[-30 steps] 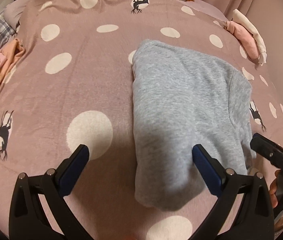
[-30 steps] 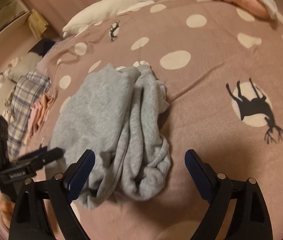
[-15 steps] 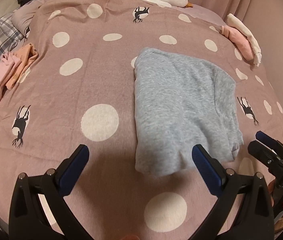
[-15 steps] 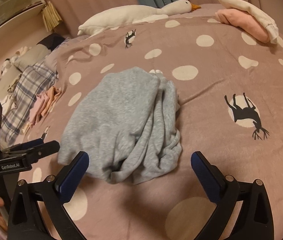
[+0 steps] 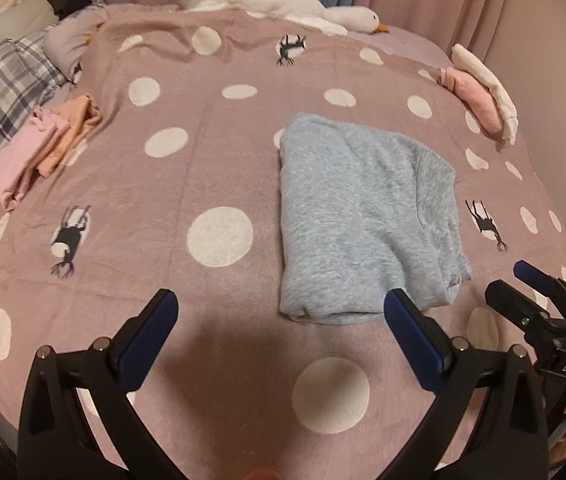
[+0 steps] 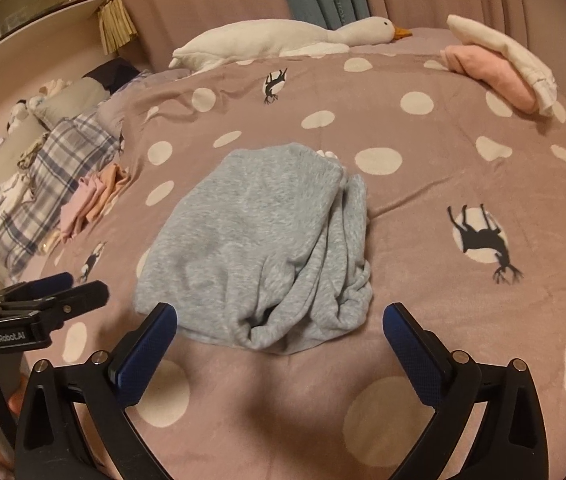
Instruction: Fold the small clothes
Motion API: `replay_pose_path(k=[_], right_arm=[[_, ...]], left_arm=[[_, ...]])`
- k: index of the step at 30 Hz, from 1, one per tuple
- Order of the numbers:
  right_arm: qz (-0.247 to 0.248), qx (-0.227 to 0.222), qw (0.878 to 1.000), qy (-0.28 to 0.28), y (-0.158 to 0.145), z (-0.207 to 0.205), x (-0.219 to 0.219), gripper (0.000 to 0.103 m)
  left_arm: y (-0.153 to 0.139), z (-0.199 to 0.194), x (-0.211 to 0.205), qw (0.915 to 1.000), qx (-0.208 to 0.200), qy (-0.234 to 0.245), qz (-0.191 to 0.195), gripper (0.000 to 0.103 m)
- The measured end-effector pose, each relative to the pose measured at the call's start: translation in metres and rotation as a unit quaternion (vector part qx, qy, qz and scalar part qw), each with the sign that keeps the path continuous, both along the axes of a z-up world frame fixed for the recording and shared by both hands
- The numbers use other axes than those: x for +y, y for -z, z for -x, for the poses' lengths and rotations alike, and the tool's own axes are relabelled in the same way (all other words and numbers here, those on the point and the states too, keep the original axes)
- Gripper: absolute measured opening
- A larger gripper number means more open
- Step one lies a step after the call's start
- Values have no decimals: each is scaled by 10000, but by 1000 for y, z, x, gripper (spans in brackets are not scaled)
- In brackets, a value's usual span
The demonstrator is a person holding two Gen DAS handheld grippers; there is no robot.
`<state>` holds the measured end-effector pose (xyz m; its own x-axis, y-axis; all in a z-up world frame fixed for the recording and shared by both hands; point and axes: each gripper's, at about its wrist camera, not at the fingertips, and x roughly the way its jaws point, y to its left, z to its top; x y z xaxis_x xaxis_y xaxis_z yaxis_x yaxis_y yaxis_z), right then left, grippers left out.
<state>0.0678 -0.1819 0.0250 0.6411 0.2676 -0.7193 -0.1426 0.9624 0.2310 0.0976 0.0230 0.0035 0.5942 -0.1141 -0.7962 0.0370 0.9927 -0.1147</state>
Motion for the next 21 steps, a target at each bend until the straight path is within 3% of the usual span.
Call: replay_pose_path(k=[5,9,13,21], right_arm=[[293,6,9996,45,-11,10,6,102],[429,-52,9990,69,-22,19,10,102],[372,-96,9993,8,-30,28,15,102],[461,-149,9988,-13,-35,35,25,102]], left_arm=[[-14,16,2,9999,-165,-15,5,103],[-20,27,0,9992,-198,-119,-334,103],[-21,35,4,9997,-151,-86,-195,103],[-24,42,3,9990,-233,-142,-343,103]])
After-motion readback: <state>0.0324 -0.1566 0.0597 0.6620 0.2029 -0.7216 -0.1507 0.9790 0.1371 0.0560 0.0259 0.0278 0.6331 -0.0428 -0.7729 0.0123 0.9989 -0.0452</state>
